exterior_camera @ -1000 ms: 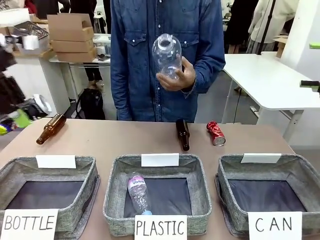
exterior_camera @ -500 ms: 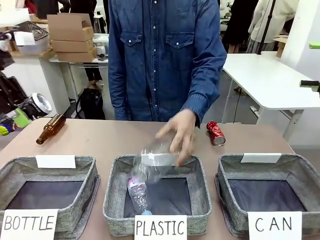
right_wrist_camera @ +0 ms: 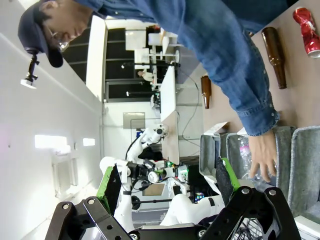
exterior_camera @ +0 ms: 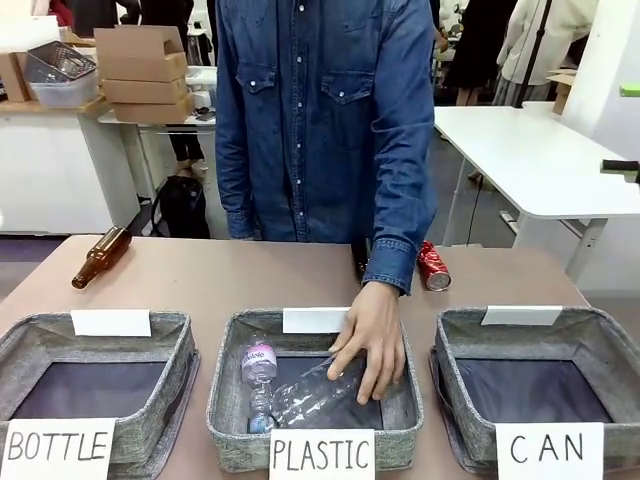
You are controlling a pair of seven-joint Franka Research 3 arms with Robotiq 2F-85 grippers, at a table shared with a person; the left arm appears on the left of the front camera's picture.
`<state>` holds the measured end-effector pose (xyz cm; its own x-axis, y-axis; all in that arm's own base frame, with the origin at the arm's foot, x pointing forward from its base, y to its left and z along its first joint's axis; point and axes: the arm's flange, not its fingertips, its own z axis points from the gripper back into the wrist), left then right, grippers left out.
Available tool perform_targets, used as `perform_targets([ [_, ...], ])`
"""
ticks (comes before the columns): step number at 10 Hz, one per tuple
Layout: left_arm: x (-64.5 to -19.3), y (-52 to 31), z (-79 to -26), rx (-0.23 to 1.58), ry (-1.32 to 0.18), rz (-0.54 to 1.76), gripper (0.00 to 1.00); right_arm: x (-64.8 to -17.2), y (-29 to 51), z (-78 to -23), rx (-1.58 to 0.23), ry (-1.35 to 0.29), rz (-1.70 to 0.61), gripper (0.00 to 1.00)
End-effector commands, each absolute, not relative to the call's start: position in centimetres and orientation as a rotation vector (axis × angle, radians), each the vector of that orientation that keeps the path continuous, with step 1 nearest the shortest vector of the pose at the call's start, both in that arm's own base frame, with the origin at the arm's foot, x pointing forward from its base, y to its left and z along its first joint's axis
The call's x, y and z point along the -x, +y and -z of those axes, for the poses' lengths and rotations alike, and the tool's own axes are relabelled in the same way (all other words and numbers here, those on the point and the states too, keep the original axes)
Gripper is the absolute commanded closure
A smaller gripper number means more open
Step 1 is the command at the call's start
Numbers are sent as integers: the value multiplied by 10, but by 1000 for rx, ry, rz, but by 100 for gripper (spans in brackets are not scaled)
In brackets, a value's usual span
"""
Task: Sort the can waste into the basket.
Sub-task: Pick up the can waste from the table and place it in the right Fabric basket.
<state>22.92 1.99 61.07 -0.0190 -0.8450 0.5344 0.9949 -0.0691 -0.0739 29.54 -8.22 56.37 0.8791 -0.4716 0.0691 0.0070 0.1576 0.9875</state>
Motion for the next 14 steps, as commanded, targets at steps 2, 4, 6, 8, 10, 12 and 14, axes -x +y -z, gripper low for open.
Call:
perform_targets([
  [2, -213, 4, -603, 445, -487, 1445, 61, -297, -81, -567, -1398, -409, 351, 0],
  [4, -243, -42, -606, 492, -517, 1395, 61, -297, -81, -567, -1398, -409, 351, 0],
  [6, -300, -141, -610, 704, -660, 1451, 61, -268, -127, -601, -1333, -516, 395, 0],
  [8, -358, -257, -608, 878, -542, 1550, 61, -205, -211, -643, -1236, -655, 450, 0],
  [10, -388, -364, -594, 860, -498, 1565, 61, -161, -258, -645, -1159, -774, 513, 0],
  [12, -397, -459, -566, 808, -477, 1559, 61, -137, -279, -631, -1194, -847, 583, 0],
  [14, -391, -549, -522, 762, -439, 1541, 61, -127, -280, -646, -1187, -829, 586, 0],
])
